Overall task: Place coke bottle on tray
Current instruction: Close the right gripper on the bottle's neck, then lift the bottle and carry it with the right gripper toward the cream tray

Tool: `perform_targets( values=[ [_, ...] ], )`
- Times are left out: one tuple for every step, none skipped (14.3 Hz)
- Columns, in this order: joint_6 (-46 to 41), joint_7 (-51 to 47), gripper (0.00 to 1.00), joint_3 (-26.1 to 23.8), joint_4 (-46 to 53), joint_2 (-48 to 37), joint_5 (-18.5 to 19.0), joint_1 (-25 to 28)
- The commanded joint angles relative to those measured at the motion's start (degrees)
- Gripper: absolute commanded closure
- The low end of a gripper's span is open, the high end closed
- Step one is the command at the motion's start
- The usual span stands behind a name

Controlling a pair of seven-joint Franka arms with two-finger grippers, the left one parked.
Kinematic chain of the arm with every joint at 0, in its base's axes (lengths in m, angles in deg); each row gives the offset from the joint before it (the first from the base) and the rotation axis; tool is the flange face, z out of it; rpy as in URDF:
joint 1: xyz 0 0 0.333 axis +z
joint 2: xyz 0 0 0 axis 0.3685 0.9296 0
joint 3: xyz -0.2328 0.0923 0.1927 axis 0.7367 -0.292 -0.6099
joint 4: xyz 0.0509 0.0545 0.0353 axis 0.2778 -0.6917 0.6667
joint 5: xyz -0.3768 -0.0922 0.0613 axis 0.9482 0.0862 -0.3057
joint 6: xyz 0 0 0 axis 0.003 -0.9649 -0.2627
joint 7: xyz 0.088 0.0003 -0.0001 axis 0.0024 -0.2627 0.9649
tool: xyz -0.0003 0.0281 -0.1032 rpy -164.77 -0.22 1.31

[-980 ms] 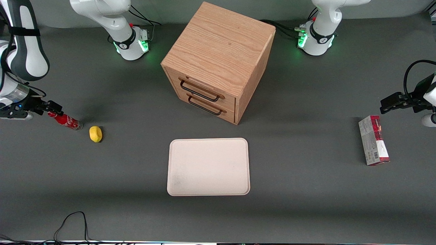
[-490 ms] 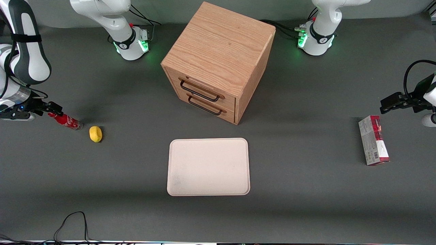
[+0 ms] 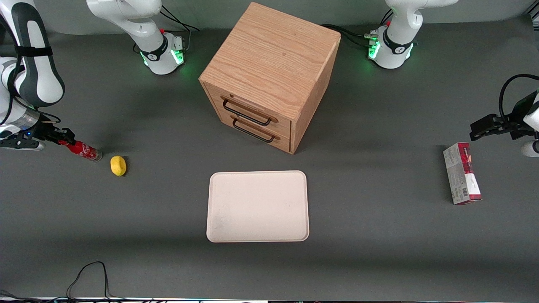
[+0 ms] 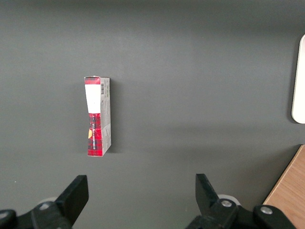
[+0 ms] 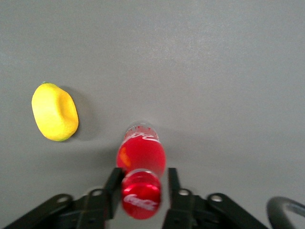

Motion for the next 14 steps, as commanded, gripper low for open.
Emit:
perform_targets(
  values=[
    [0.1, 1.2, 1.0, -0.1, -0.2, -0.4, -2.1, -0.3],
    [-1.1, 1.2, 1.0, -0.3, 0.0, -0.4, -4.0, -0.3],
    [-1.8, 1.1, 1.0, -0.7, 0.6, -0.5, -5.0, -0.2],
    [-2.6, 0.9, 1.0, -1.0, 1.4, -0.8, -5.1, -0.1],
    [-4.7, 0.2, 1.0, -2.4, 3.2, -1.1, -5.2, -0.1],
    [-8.8, -1.7, 1.0, -3.3, 6.2, -1.1, -5.1, 0.0],
    [-13.1, -3.9, 1.0, -4.2, 9.8, -1.1, -4.8, 0.0],
    [-17.3, -6.1, 1.0, -5.3, 13.5, -1.0, -4.5, 0.1],
    [-21.0, -7.9, 1.0, -6.6, 16.9, -1.0, -4.4, 0.0],
    [-24.8, -9.5, 1.0, -7.5, 20.8, -0.6, -4.4, 0.1],
    [-29.3, -11.3, 1.0, -8.5, 25.1, -0.4, -4.4, 0.2],
    [-33.8, -12.7, 1.0, -9.7, 29.8, 0.2, -4.4, 0.2],
    [-38.5, -14.0, 1.0, -10.6, 34.9, 0.9, -4.3, 0.2],
    [-42.9, -15.4, 1.0, -11.8, 40.2, 1.9, -4.3, 0.3]
  ],
)
